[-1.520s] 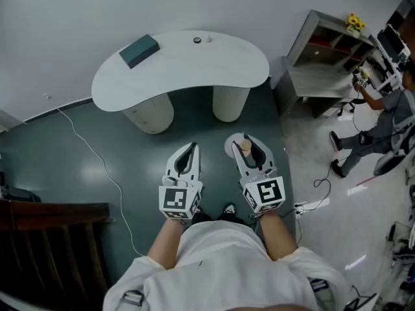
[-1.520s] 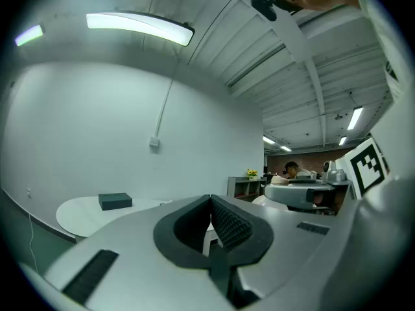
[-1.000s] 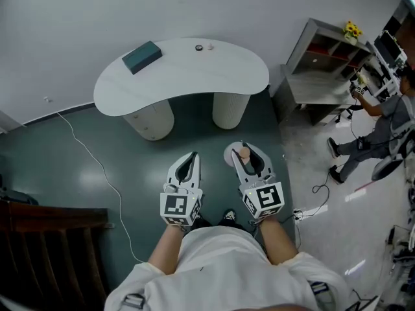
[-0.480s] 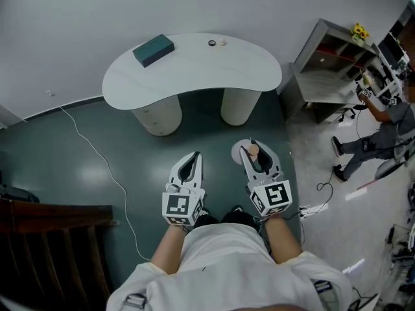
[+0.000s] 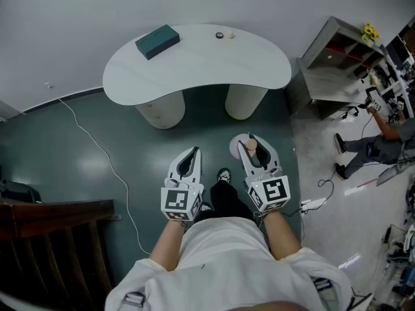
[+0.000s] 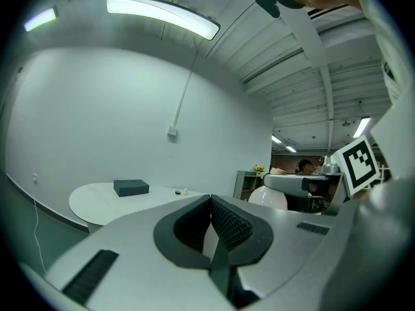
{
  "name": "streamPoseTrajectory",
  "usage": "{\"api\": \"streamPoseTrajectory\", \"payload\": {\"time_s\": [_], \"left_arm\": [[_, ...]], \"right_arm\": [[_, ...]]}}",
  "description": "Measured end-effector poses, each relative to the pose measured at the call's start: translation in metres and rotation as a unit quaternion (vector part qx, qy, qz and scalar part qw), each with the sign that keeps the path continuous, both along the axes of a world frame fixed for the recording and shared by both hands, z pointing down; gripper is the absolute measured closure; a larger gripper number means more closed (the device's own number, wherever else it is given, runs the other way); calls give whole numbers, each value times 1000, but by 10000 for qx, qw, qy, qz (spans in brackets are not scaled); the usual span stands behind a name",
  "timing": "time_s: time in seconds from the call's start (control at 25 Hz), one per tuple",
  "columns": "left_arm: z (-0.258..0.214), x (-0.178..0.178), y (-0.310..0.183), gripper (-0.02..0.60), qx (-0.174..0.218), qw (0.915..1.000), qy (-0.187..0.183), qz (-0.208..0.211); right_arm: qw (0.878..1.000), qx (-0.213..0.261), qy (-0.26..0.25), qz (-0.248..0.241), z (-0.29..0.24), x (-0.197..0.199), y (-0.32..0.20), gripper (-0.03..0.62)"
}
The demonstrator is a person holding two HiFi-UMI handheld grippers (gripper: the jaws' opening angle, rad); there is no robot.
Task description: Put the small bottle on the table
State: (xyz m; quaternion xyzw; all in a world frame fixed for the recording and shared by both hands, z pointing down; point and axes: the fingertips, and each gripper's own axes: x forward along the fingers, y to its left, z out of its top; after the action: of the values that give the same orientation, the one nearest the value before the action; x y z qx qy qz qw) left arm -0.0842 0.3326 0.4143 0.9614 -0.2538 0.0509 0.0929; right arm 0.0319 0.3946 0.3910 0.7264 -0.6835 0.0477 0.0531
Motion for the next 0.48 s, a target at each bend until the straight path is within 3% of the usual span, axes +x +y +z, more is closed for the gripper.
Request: {"api": "streamPoseTrajectory", "payload": {"time_s": [0.24, 0.48], "left_arm": [[1, 32, -49, 563, 68, 9999, -90, -34], [-8, 88, -95, 563, 169, 9997, -166, -5]], "right_arm": [[9999, 81, -54, -33, -1, 32, -50, 459], [9998, 174, -77, -46, -8, 82, -98, 459]]}}
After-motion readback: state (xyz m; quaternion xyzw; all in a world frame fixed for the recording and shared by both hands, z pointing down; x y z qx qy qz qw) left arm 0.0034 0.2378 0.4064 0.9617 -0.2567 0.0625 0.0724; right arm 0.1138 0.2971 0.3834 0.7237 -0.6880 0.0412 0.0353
